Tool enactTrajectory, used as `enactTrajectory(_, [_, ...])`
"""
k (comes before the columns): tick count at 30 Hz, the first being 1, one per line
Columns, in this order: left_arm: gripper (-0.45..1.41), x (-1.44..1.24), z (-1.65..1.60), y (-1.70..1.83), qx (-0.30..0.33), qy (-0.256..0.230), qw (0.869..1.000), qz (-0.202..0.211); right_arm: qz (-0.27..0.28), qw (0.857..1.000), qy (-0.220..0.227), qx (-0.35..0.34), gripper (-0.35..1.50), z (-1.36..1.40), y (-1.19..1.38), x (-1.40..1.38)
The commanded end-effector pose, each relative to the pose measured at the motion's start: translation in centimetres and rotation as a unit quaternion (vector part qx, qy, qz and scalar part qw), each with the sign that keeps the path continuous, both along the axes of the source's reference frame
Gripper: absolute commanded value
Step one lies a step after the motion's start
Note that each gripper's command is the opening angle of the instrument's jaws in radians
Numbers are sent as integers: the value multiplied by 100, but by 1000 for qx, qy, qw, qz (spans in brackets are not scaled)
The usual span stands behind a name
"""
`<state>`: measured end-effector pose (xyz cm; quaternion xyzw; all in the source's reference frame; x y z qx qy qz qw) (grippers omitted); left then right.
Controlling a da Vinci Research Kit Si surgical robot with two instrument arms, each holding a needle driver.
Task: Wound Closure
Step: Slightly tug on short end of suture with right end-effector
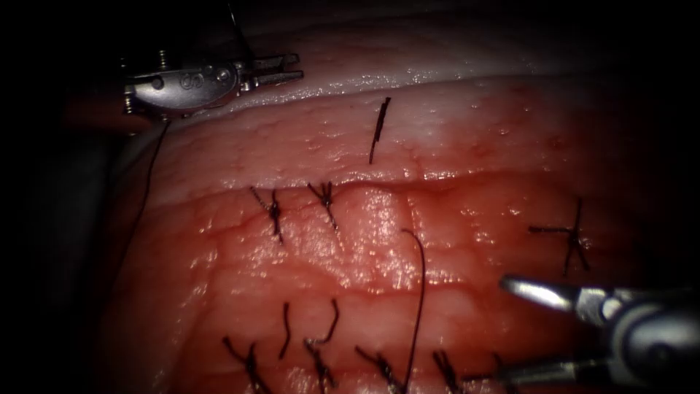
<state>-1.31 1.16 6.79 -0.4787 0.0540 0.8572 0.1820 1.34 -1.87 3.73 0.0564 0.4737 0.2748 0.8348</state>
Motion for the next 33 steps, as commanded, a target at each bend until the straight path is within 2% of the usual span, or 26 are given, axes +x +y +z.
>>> enactTrajectory(1, [-45, -8, 13, 1, 6, 0, 1000, 2, 52, 997, -1, 62, 35, 15, 5, 9])
enactTrajectory(2, [-45, -10, 18, 0, 11, 0, 1000, 4, 78, 992, -1, 94, 24, 20, 10, 11])
enactTrajectory(3, [-45, -12, 23, 1, 11, 3, 1000, 6, 122, 981, 4, 150, 35, 28, 17, 14])
enactTrajectory(5, [-45, -15, 33, 3, 13, 6, 1000, 4, 170, 964, 7, 203, 83, 42, 28, 20])
enactTrajectory(6, [-45, -16, 37, 5, 12, 7, 1000, 3, 195, 953, 10, 230, 88, 50, 34, 23])
enactTrajectory(7, [-45, -18, 44, 7, 14, 5, 1000, -1, 236, 929, 23, 284, 101, 70, 50, 29])
enactTrajectory(8, [-45, -18, 46, 8, 13, 6, 1000, -1, 247, 920, 29, 303, 99, 78, 56, 32])
enactTrajectory(9, [-45, -19, 48, 9, 12, 6, 1000, -1, 260, 909, 36, 324, 83, 89, 63, 35])
enactTrajectory(10, [-45, -18, 49, 9, 14, 5, 1000, -3, 280, 893, 44, 349, 96, 106, 72, 40])
enactTrajectory(11, [-45, -18, 48, 8, 14, 5, 1000, -3, 289, 884, 49, 365, 108, 116, 76, 44])
enactTrajectory(12, [-45, -18, 47, 7, 15, 4, 1000, -2, 297, 874, 52, 381, 113, 123, 79, 48])
enactTrajectory(13, [-45, -17, 44, 7, 16, 4, 1000, -2, 294, 855, 65, 422, 113, 139, 83, 58])
enactTrajectory(15, [-45, -17, 39, 6, 19, 3, 1000, -1, 306, 842, 63, 440, 121, 151, 85, 67])
enactTrajectory(19, [-45, -16, 24, 5, 27, 2, 1000, -2, 304, 831, 34, 464, 126, 177, 91, 91])
enactTrajectory(20, [-45, -16, 17, 5, 33, -2, 999, -2, 305, 826, 38, 472, 126, 184, 94, 96])
enactTrajectory(29, [-45, -12, 6, 4, 31, -1, 1000, 2, 318, 816, 23, 482, 123, 213, 100, 110])
enactTrajectory(33, [-45, -12, 7, 3, 30, -1, 1000, 3, 320, 810, -3, 492, 121, 230, 93, 117])
